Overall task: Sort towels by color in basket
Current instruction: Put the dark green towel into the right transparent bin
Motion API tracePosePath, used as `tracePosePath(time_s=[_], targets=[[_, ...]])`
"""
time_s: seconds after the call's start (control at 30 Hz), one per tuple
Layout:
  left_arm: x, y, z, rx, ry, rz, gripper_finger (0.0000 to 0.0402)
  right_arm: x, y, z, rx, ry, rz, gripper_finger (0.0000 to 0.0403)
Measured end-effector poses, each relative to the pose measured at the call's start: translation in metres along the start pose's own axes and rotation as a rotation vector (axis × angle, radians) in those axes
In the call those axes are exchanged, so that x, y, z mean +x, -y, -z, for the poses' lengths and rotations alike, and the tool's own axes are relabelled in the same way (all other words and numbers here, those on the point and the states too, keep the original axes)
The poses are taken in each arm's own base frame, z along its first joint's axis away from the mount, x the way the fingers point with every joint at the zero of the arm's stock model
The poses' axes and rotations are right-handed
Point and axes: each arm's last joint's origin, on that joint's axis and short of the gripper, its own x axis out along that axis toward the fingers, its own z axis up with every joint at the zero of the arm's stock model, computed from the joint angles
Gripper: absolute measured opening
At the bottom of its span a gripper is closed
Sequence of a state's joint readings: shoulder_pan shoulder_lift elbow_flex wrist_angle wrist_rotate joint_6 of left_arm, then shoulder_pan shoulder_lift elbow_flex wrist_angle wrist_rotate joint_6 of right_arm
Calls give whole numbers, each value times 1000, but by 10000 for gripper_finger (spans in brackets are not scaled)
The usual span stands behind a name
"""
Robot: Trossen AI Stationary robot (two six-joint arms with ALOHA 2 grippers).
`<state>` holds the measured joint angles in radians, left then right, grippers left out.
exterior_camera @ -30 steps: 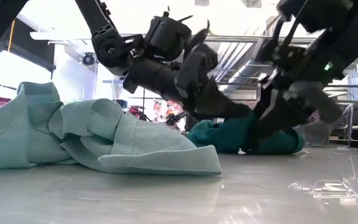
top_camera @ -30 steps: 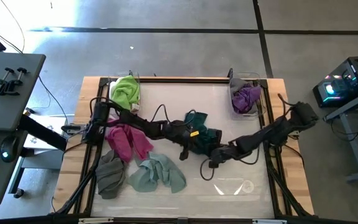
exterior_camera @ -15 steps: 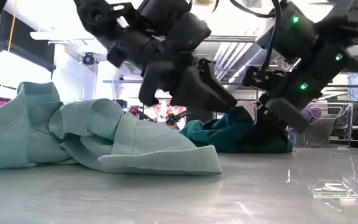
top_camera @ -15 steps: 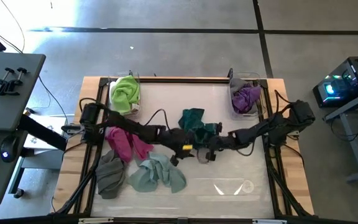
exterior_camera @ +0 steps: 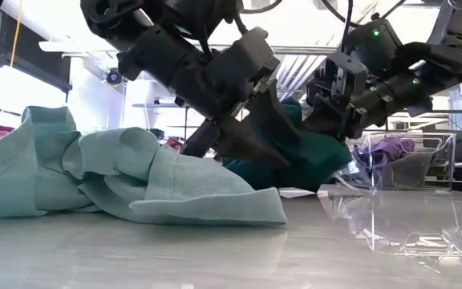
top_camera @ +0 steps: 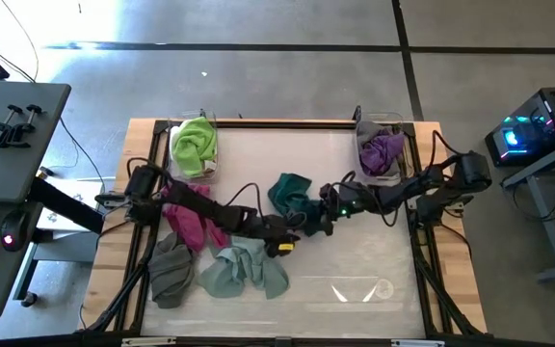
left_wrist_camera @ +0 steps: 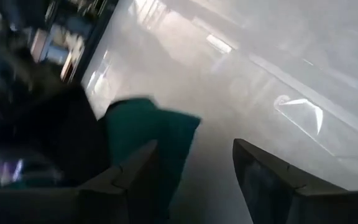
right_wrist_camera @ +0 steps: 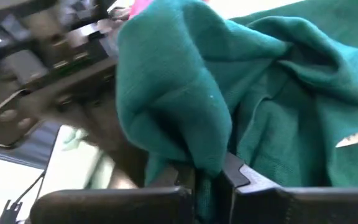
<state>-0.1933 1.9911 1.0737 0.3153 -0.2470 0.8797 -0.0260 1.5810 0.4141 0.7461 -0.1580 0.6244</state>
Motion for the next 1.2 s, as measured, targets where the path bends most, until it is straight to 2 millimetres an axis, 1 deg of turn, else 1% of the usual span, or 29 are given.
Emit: tracePosePath(time_s=[0.17, 0.3, 0.37, 0.47, 0.57, 0.73, 0.9, 1.0, 1.1, 1.2], targets=[[3, -9, 11, -118, -68, -57, 194, 1, -1, -3, 0, 4, -7, 10], [3, -10, 11, -262, -92, -120, 191, 1, 0, -2, 9, -3, 17, 10], [3, -8, 8, -263, -83, -124, 187, 1, 1, 0, 16, -25, 25, 10], [1, -8, 2, -268, -81, -167, 179, 1, 3, 7, 41, -103, 30, 10], [0, -8, 3, -270, -101, -181, 172, 1, 3, 10, 45, -129, 40, 10], [4, -18, 16, -384, -93, -169, 168, 2, -3, 15, 33, -141, 27, 10], [9, -28, 35, -508, -59, -84, 168, 3, -9, 19, -31, -148, 19, 12], [11, -32, 46, -590, -52, -13, 168, 3, -11, 21, -66, -153, 11, 36], [12, -34, 57, -674, -58, 56, 165, 3, -12, 21, -100, -157, 1, 78], [12, -33, 64, -740, -73, 119, 152, 2, -13, 21, -124, -165, -19, 119]])
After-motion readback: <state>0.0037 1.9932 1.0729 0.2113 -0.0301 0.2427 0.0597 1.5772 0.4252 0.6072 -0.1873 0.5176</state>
